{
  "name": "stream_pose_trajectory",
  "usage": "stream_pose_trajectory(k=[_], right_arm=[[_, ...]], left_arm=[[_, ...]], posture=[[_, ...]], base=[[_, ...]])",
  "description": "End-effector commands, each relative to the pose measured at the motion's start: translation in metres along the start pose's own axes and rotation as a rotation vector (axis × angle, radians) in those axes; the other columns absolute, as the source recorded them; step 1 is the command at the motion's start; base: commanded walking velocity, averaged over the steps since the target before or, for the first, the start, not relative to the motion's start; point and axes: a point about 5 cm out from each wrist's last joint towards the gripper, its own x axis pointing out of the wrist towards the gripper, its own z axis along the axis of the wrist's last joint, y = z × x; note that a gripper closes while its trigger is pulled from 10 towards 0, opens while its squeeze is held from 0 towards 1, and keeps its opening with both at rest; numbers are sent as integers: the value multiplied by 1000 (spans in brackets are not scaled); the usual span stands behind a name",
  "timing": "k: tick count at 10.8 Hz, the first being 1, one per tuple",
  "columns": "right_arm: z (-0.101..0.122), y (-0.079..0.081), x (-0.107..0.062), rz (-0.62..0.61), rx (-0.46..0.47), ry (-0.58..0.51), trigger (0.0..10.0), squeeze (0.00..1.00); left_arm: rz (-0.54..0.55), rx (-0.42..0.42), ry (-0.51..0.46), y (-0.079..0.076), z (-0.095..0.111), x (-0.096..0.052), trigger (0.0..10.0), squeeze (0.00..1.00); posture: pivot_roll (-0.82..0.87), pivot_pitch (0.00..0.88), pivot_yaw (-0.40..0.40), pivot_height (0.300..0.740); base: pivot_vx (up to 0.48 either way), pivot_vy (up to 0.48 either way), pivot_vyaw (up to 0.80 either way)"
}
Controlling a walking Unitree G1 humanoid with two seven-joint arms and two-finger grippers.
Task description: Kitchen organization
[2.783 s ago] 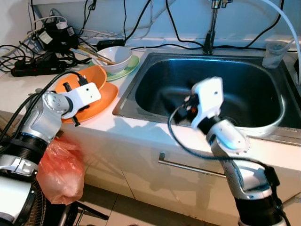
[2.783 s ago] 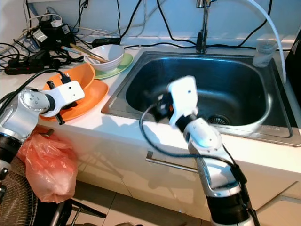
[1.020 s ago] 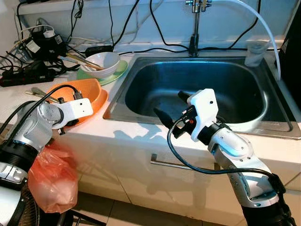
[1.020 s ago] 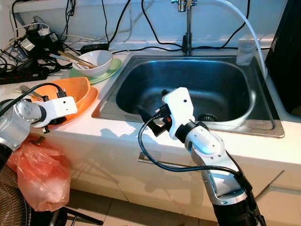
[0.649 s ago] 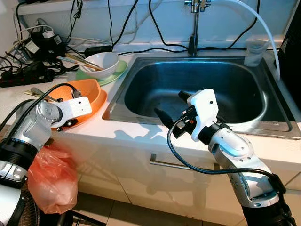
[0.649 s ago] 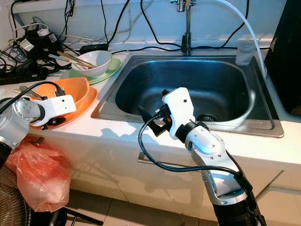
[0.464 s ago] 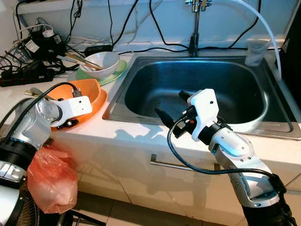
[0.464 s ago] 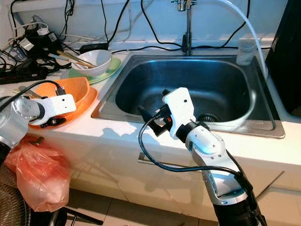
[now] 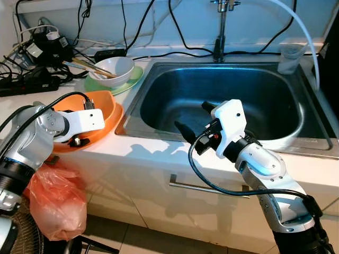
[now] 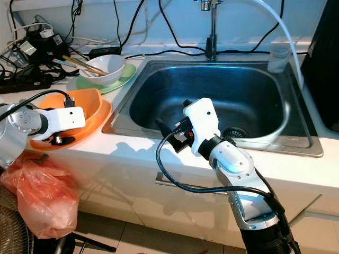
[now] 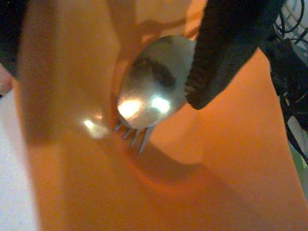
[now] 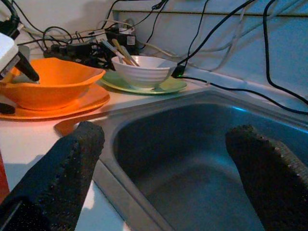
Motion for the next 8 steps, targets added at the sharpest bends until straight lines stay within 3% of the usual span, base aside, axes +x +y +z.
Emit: stream_pose_trajectory(k=[1,6,7,8], right_arm=[[5,1,3,8,-13,-22,10000,0],[4,2,3,-2,-11,-21,10000,0],[4,1,3,-4,-11,-21,10000,0],[4,1,3,-6,-13,-20,10000,0]], left_arm=[[-115,-1,13,-18,-4,10,10000,1000],[-44,-83,32,-20,-11,23,10000,1000],[30,-180,4,-14,-11,29,10000,1000],[88,-223,7,-10,-12,32,10000,1000]], posture=[[18,0,134,740],[19,0,135,740],[18,0,132,740],[17,0,130,740]], base=[[0,0,0],[0,0,0],[0,0,0],[0,0,0]])
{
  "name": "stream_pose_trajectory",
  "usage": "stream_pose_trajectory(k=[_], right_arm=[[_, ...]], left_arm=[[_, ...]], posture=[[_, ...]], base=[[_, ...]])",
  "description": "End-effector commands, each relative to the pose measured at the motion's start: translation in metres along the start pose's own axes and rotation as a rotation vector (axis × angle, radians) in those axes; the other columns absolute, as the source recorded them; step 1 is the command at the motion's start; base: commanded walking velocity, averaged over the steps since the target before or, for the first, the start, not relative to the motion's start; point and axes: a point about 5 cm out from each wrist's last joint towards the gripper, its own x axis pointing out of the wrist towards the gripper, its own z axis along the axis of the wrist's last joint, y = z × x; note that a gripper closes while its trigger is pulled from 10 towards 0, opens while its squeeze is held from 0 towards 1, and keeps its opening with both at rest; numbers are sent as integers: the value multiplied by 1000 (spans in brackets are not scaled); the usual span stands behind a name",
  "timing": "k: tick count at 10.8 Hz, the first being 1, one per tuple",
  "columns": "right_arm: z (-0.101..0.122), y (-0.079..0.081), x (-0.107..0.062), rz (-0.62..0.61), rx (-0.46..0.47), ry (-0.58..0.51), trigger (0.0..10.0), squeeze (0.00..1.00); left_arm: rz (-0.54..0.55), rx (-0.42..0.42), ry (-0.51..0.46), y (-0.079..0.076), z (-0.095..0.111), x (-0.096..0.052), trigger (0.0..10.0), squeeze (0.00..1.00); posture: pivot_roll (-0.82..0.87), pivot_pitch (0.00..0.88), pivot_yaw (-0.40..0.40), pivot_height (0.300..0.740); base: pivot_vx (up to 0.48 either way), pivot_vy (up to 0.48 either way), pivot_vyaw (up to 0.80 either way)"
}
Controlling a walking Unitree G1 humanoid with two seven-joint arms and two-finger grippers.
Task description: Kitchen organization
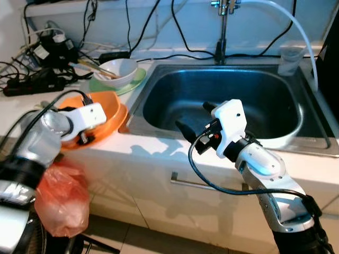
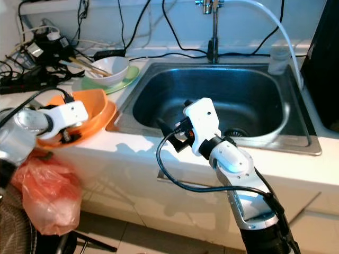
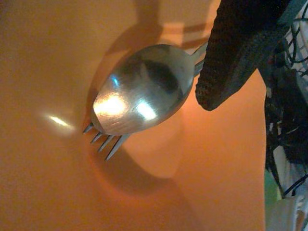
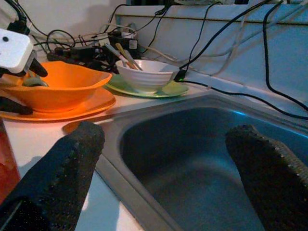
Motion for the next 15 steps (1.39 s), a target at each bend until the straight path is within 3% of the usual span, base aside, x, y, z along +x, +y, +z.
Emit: stream_pose_trajectory(k=[1,4,6,9,12,15], right_arm=[[5,1,2,4,-10,-23,10000,0],[5,-1,2,-8,-11,-23,10000,0],[5,-1,2,-10,-11,-23,10000,0],[5,-1,3,-10,-13,-23,10000,0],[5,-2,2,-12,-14,-22,10000,0],[4,-1,3,-11,-12,-23,10000,0]], left_arm=[[-65,-16,47,-15,-11,8,10000,1000],[-36,8,58,-14,-14,14,10000,1000],[31,-32,44,-7,-13,15,10000,1000],[41,-62,24,-9,-12,21,10000,1000],[6,33,22,-1,-4,13,10000,1000],[40,32,13,10,0,10,10000,1000]], posture=[[16,0,129,740],[13,0,131,740],[14,0,131,740],[14,0,130,740],[10,0,132,740],[15,0,133,740]], base=[[0,0,0],[0,0,0],[0,0,0],[0,0,0],[0,0,0],[0,0,0]])
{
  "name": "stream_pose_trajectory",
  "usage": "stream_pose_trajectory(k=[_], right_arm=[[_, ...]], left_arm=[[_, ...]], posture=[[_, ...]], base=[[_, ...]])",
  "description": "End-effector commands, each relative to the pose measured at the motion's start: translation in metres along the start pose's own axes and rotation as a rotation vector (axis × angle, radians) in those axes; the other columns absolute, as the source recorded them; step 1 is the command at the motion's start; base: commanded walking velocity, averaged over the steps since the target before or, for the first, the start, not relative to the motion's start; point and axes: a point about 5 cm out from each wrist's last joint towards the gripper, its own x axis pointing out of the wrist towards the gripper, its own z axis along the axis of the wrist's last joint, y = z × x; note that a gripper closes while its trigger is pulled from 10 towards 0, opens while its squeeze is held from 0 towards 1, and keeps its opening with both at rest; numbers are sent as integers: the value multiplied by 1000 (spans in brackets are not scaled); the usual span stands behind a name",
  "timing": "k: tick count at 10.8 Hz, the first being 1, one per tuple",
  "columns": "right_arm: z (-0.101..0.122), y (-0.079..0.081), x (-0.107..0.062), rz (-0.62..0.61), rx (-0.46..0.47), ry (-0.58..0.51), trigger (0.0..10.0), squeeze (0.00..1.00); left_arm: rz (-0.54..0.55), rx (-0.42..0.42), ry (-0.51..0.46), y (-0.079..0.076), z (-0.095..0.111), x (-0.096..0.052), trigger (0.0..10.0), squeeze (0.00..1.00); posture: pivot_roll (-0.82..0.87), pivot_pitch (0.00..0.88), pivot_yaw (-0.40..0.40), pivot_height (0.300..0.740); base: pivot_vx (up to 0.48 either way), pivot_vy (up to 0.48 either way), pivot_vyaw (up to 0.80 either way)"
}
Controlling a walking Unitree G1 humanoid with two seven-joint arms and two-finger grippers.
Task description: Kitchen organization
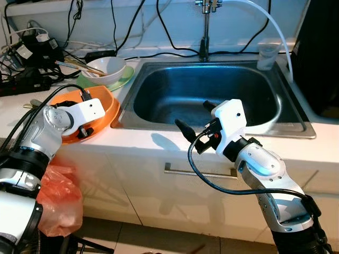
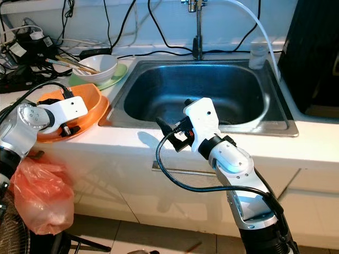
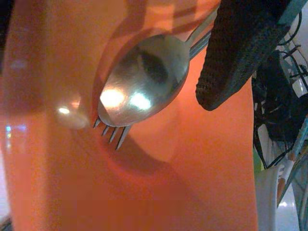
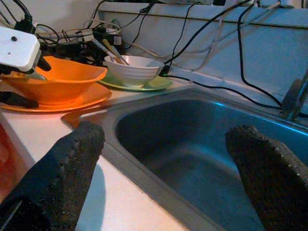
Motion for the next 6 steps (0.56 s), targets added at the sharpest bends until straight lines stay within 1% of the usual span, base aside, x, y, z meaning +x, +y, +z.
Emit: stream_pose_trajectory(k=[1,3,4,6], right_arm=[[4,0,3,-1,-7,-18,10000,0],[3,1,2,-2,-8,-14,10000,0],[2,1,2,-2,-8,-13,10000,0],[1,1,1,-3,-6,-10,10000,0]], left_arm=[[19,-7,0,1,-1,1,10000,1000],[90,-75,-42,8,3,0,10000,1000],[97,-89,-35,9,0,1,10000,1000],[161,-118,-46,11,-6,2,10000,1000]], posture=[[15,0,134,740],[13,0,136,740],[13,0,135,740],[13,0,138,740]], base=[[0,0,0],[0,0,0],[0,0,0],[0,0,0]])
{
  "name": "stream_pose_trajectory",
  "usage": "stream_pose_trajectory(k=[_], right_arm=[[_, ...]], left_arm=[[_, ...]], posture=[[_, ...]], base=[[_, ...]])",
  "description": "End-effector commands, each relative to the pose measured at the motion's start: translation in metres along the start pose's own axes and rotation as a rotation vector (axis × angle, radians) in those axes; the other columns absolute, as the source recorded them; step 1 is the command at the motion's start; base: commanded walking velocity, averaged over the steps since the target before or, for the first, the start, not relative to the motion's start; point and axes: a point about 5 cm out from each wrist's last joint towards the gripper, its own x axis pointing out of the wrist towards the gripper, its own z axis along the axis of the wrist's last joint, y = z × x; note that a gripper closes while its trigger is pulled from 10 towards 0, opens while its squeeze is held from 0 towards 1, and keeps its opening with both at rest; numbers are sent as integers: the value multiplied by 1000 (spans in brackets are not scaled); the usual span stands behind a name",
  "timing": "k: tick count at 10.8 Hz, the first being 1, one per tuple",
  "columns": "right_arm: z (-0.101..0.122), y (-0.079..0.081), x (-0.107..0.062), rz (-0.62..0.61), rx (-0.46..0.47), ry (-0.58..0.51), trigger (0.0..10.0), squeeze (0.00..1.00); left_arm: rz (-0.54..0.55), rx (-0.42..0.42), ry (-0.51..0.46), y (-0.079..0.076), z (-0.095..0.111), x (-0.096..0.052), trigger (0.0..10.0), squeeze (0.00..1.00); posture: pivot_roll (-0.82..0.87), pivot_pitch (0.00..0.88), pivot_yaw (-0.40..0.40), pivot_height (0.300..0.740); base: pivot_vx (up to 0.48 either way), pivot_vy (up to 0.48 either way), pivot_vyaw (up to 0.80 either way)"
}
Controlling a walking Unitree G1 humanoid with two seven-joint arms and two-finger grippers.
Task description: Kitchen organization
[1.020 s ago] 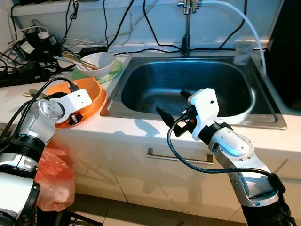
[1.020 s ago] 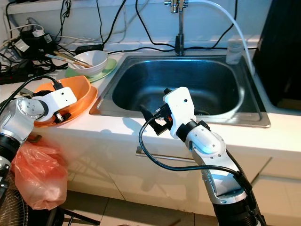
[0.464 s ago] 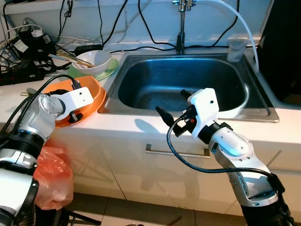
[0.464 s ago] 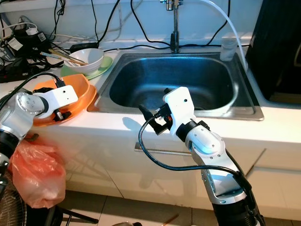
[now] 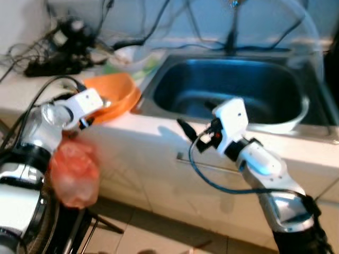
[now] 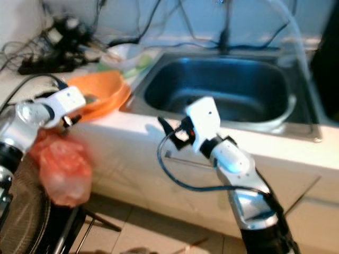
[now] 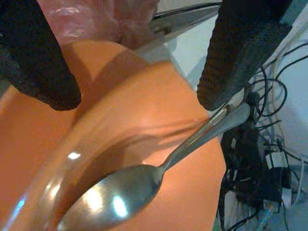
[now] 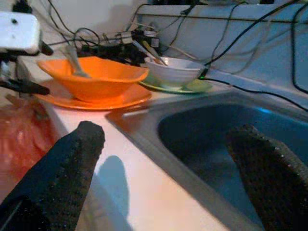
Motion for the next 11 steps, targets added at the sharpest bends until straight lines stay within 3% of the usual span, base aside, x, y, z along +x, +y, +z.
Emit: stream_pose_trajectory(k=[1,2,3,6,11], right_arm=[[2,1,0,-1,-5,-6,10000,0],[2,1,0,-1,-4,-6,10000,0],[2,1,-1,-2,-3,-6,10000,0],[1,0,-1,-6,-3,-3,10000,0],[13,-3,0,28,11,-68,10000,0]], left_arm=[[18,-26,13,3,-5,0,10000,1000],[19,-28,5,4,-4,0,10000,1000],[29,-23,-12,6,-1,0,10000,0],[58,-9,-64,9,11,-1,10000,0],[53,-40,-215,22,47,-21,10000,0]], posture=[[14,0,137,740],[14,0,138,740],[14,0,138,740],[15,0,135,740],[30,0,105,740]], base=[[0,0,0],[0,0,0],[0,0,0],[0,0,0],[0,0,0]])
